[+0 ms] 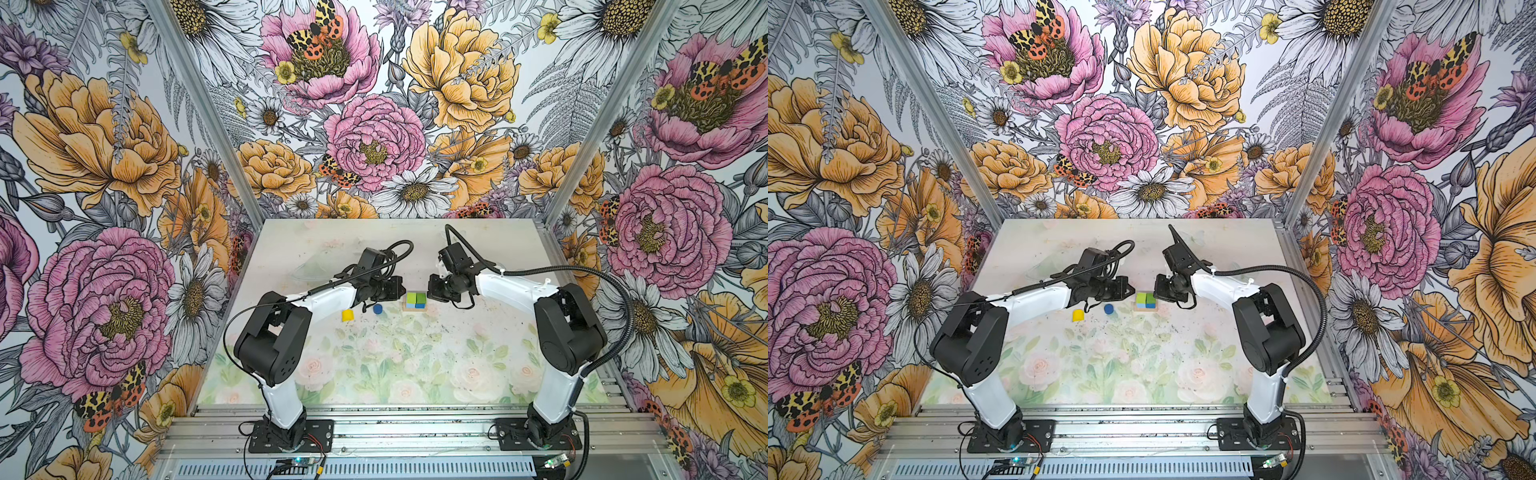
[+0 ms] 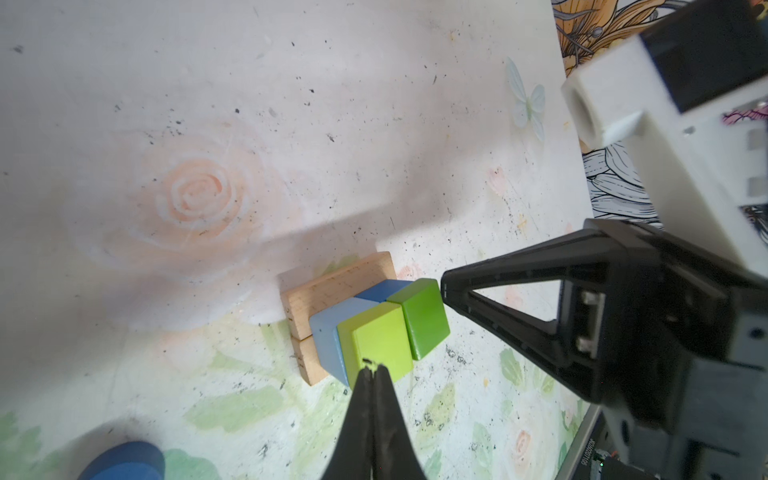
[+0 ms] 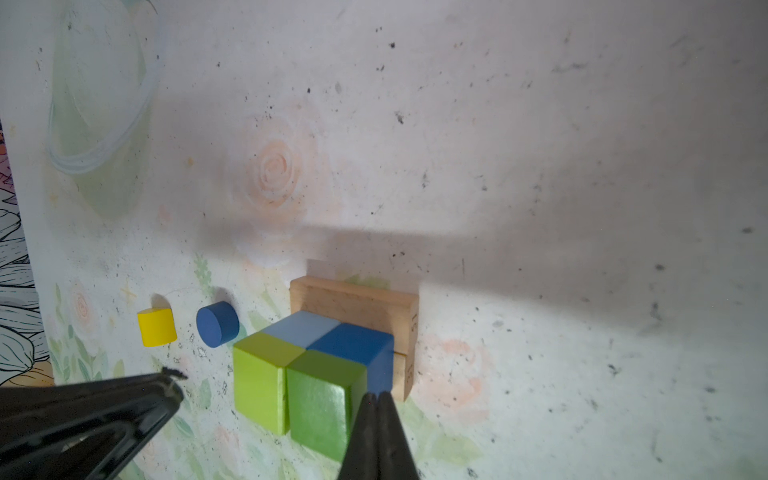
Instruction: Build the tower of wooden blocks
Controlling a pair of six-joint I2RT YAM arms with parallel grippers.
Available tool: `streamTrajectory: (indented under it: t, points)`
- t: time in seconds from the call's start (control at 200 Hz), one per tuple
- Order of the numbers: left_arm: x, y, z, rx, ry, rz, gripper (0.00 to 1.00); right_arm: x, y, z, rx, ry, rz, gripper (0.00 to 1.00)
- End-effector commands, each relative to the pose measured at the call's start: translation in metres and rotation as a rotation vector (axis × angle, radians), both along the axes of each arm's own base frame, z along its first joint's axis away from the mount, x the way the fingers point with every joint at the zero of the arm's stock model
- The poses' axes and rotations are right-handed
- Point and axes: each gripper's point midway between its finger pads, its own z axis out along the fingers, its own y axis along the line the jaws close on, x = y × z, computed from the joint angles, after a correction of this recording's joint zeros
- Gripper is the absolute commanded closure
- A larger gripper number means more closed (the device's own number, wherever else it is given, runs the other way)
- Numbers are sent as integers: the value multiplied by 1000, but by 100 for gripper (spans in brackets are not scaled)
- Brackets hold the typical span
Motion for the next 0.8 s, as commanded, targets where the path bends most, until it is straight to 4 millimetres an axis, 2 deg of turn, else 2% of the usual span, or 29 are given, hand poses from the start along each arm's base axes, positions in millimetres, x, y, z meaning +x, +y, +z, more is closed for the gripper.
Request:
streamTrajectory:
  t: [0.0,0.791]
  points:
    - [2,7,2,22,-19,13,100,4,6,14,17,-43,-7,100]
    - [-2,-2,-15,19,34,-10,100,8,4,11,8,-43,-9,100]
